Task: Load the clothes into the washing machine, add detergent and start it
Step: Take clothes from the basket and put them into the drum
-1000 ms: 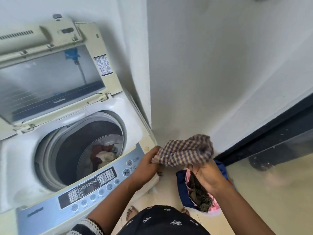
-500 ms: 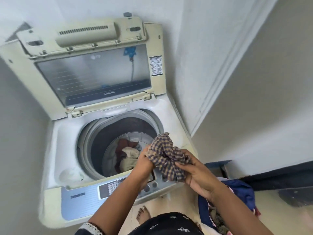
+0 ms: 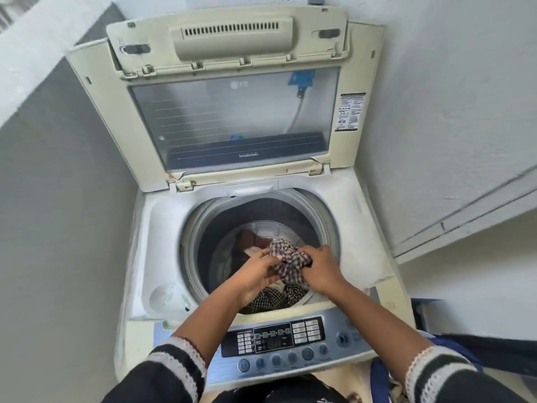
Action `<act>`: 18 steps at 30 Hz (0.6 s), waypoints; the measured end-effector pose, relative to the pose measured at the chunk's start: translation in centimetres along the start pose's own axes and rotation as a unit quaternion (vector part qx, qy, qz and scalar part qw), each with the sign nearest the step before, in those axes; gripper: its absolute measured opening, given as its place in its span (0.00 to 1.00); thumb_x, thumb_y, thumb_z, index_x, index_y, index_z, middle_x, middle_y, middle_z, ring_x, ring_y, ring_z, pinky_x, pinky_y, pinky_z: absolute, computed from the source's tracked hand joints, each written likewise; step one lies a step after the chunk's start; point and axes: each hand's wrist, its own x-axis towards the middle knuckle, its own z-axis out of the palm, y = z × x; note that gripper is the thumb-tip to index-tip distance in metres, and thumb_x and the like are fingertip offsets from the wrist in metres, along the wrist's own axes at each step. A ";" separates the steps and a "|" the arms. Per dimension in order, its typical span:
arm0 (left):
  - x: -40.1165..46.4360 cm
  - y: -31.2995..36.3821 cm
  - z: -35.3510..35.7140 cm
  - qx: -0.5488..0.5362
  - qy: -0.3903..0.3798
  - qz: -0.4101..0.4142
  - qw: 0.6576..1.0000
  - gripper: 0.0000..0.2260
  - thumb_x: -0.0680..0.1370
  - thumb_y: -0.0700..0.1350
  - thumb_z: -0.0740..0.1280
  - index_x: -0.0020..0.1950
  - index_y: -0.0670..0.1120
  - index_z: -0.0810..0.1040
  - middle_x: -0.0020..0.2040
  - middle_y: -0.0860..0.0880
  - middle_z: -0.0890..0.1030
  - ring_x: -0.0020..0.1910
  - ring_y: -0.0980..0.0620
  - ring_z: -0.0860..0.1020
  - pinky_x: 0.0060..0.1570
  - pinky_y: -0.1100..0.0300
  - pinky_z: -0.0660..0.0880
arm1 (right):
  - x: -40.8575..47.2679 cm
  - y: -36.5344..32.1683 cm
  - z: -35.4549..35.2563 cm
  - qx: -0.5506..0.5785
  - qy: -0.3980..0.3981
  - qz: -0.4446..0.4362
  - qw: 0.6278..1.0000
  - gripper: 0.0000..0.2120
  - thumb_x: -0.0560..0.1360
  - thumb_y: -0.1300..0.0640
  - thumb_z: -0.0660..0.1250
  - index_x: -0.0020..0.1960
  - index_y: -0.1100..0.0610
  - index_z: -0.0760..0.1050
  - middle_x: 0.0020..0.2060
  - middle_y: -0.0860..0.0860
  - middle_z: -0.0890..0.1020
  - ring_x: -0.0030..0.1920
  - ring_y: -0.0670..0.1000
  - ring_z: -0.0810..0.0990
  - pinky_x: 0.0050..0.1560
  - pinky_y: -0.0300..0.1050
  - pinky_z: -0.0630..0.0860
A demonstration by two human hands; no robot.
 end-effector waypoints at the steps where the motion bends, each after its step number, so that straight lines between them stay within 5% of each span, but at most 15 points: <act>1: 1.0 -0.1 0.0 0.029 0.005 -0.015 0.999 0.10 0.81 0.37 0.62 0.62 0.42 0.71 0.53 0.43 0.79 0.48 0.50 0.78 0.50 0.58 0.78 | 0.8 0.0 0.4 -0.016 -0.009 0.019 1.000 0.25 0.75 0.63 0.65 0.70 0.50 0.72 0.63 0.59 0.68 0.63 0.60 0.73 0.66 0.47 0.70; 6: 4.1 1.2 0.6 0.041 0.038 -0.007 0.998 0.16 0.80 0.37 0.62 0.68 0.41 0.66 0.53 0.44 0.78 0.45 0.52 0.78 0.40 0.62 0.76 | 3.8 1.5 0.3 0.038 -0.051 0.045 0.997 0.27 0.70 0.54 0.68 0.69 0.46 0.67 0.59 0.56 0.79 0.56 0.58 0.79 0.59 0.54 0.78; 10: 5.3 2.1 0.5 0.039 0.084 0.026 0.995 0.20 0.81 0.45 0.62 0.72 0.51 0.61 0.63 0.43 0.75 0.52 0.50 0.76 0.44 0.56 0.74 | 3.6 1.4 -0.7 0.117 -0.034 0.037 0.992 0.39 0.72 0.49 0.72 0.77 0.48 0.55 0.68 0.51 0.73 0.66 0.55 0.74 0.68 0.54 0.71; 14: 4.8 0.8 0.5 0.092 0.092 0.001 0.991 0.14 0.81 0.45 0.64 0.66 0.47 0.69 0.51 0.47 0.77 0.47 0.52 0.76 0.43 0.57 0.75 | 2.3 1.6 -1.0 0.079 -0.044 0.015 0.996 0.31 0.77 0.67 0.63 0.77 0.55 0.60 0.69 0.56 0.73 0.65 0.56 0.75 0.62 0.46 0.73; 18: 2.6 -1.5 1.9 0.128 0.039 -0.003 0.991 0.14 0.80 0.44 0.66 0.65 0.46 0.73 0.56 0.44 0.79 0.54 0.47 0.78 0.53 0.52 0.76 | -0.5 2.4 -1.6 0.069 -0.005 -0.062 0.996 0.22 0.76 0.68 0.63 0.68 0.54 0.72 0.64 0.53 0.77 0.57 0.50 0.79 0.60 0.46 0.77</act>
